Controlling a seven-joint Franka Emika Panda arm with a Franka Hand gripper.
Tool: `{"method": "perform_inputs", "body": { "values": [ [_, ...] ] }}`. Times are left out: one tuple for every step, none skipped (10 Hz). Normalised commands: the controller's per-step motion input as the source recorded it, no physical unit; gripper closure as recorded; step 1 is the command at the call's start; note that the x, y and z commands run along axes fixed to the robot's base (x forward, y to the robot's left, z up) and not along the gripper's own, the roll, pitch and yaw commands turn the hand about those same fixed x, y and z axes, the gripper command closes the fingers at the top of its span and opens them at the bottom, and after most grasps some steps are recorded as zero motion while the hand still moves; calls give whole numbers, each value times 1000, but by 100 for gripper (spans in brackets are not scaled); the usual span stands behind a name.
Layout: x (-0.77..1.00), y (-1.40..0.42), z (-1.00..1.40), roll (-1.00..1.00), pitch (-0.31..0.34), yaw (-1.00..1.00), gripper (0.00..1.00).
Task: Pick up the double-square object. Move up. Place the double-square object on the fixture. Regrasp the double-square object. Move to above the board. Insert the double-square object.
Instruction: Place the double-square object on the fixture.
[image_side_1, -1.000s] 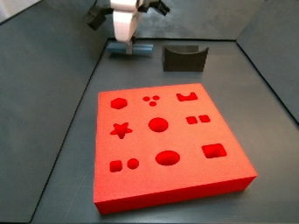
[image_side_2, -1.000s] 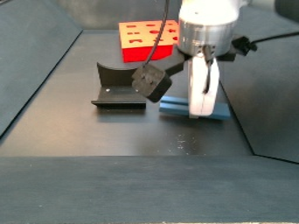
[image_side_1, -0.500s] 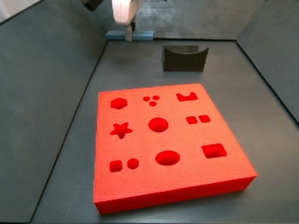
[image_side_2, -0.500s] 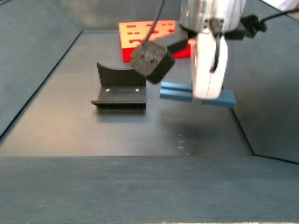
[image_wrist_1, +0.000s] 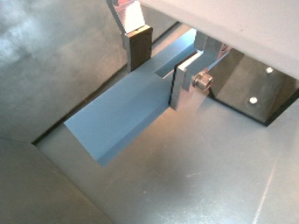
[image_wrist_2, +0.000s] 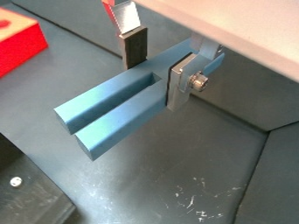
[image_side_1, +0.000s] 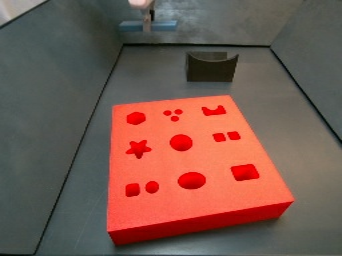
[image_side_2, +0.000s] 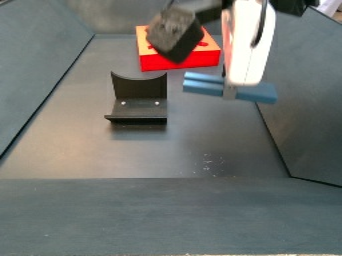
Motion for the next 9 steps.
{"method": "perform_inputs", "body": {
  "values": [
    [-32,-8,1000,109,78,15,100],
    [-33,-9,1000,111,81,20,100],
    [-30,-5,890,94,79,15,100],
    [-25,1,754,79,79,14,100],
    [-13,7,568,61,79,9,100],
    [-11,8,472,56,87,8,100],
    [1,8,276,48,95,10,100],
    [1000,-543,-10,1,-42,1000,100],
    [1000,-527,-83,2,-41,1000,100]
  ]
}}
